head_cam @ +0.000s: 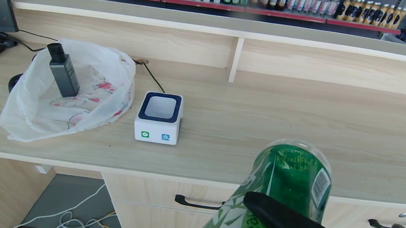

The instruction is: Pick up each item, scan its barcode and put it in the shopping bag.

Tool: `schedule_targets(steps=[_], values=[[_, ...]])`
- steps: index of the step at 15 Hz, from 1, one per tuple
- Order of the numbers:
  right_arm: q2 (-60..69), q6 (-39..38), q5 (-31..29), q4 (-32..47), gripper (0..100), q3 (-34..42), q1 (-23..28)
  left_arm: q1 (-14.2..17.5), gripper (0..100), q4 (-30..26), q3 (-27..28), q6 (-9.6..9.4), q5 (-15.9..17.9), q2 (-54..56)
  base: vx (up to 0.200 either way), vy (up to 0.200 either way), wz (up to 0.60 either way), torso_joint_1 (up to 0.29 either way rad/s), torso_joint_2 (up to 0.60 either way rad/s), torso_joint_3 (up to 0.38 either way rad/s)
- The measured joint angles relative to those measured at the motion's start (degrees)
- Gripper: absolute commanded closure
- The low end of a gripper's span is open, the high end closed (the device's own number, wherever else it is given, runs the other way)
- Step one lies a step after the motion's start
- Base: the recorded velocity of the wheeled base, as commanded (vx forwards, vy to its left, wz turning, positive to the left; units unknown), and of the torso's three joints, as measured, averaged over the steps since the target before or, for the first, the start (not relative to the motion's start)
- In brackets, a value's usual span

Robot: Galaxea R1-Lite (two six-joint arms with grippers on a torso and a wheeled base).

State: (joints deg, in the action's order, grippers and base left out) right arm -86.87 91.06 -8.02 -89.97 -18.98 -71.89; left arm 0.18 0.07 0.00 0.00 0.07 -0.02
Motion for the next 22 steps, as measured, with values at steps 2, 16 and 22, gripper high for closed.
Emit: schedule_targets(steps=[2, 16, 22], values=[[-0.2, -12.2, 0.0, 0.0, 100, 0.0, 0.1, 0.0, 0, 0.0, 0.0, 0.0, 0.0, 0.0, 0.0, 0.0, 0.0, 0.0, 0.0, 0.0], [-8.6, -61.8, -3.3, 0.0, 100, -10.3, 2.9, 0.0, 0, 0.0, 0.0, 0.0, 0.0, 0.0, 0.0, 0.0, 0.0, 0.0, 0.0, 0.0], [-11.5, -86.7, -5.5, 0.0, 100, -16.1, 21.8, 0.0, 0, 0.0, 0.0, 0.0, 0.0, 0.0, 0.0, 0.0, 0.0, 0.0, 0.0, 0.0]])
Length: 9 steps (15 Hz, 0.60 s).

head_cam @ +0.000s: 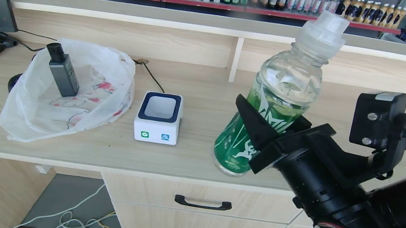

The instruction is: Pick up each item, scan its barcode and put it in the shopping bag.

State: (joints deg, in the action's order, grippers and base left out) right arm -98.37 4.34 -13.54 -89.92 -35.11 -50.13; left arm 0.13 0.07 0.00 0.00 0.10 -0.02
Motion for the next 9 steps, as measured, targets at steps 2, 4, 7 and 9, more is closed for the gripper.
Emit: schedule_targets(steps=[2, 4, 7, 9], values=[[-1.2, -1.4, 0.0, 0.0, 100, -0.9, 2.6, 0.0, 0, 0.0, 0.0, 0.0, 0.0, 0.0, 0.0, 0.0, 0.0, 0.0, 0.0, 0.0], [-2.4, -1.4, -0.1, -0.1, 100, -1.3, 3.7, 0.0, 0, 0.0, 0.0, -0.07, 0.0, 0.0, 0.0, 0.0, 0.0, 0.0, 0.0, 0.0], [-3.3, -1.5, -0.2, -0.1, 100, -3.4, 5.6, 0.0, 0, 0.0, 0.0, -0.02, 0.0, 0.0, 0.0, 0.0, 0.0, 0.0, 0.0, 0.0], [-3.5, -1.7, -0.4, 0.1, 100, -5.2, 9.5, 0.0, 0, 0.0, 0.0, 0.0, 0.0, 0.0, 0.0, 0.0, 0.0, 0.0, 0.0, 0.0]])
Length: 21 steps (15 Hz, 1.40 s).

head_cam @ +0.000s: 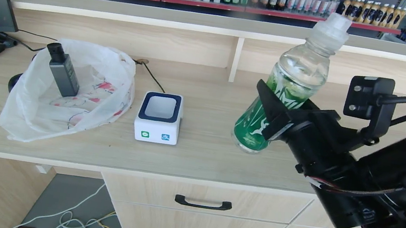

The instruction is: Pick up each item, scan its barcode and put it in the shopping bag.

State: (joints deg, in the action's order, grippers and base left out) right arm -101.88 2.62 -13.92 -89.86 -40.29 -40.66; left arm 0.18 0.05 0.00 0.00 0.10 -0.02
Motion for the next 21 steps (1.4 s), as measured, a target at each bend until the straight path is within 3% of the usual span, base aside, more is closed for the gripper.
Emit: schedule_targets(steps=[4, 19, 21], values=[[0.0, -0.2, 0.0, -0.1, 100, -4.2, 6.6, 0.0, 0, 0.0, 0.0, 0.0, 0.0, 0.0, 0.0, 0.2, 0.0, 0.002, 0.01, 0.001], [2.3, -1.1, 0.0, -0.1, 100, -1.5, 7.4, 0.0, 0, 0.0, 0.0, 0.02, 0.0, 0.0, 0.0, 0.2, 0.0, 0.004, 0.0, 0.002], [2.6, -1.1, 0.0, -0.1, 100, -0.7, 7.4, 0.0, 0, 0.0, 0.0, 0.0, 0.0, 0.0, 0.0, 0.0, 0.0, 0.0, 0.0, 0.0]])
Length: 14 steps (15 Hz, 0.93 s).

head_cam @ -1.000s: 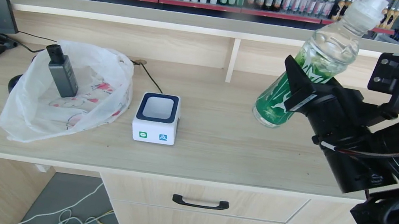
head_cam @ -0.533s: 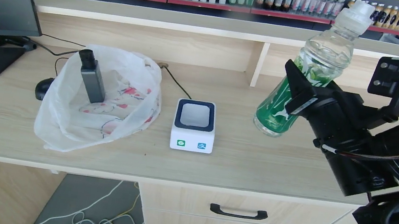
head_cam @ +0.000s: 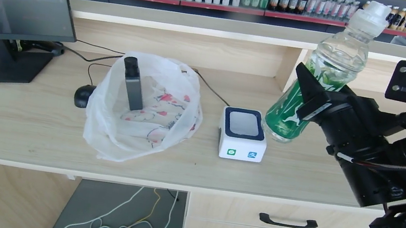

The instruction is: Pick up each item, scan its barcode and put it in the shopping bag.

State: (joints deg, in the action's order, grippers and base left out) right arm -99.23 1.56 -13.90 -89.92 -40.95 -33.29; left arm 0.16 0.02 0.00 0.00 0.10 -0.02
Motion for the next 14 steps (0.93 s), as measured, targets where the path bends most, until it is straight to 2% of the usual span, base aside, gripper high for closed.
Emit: schedule_targets(steps=[14], values=[[-2.4, 0.4, 0.0, 0.0, 100, -0.6, 0.7, 0.0, 0, 0.0, 0.0, 0.0, 0.0, 0.0, 0.0, 0.0, 0.0, 0.0, 0.0, 0.0]])
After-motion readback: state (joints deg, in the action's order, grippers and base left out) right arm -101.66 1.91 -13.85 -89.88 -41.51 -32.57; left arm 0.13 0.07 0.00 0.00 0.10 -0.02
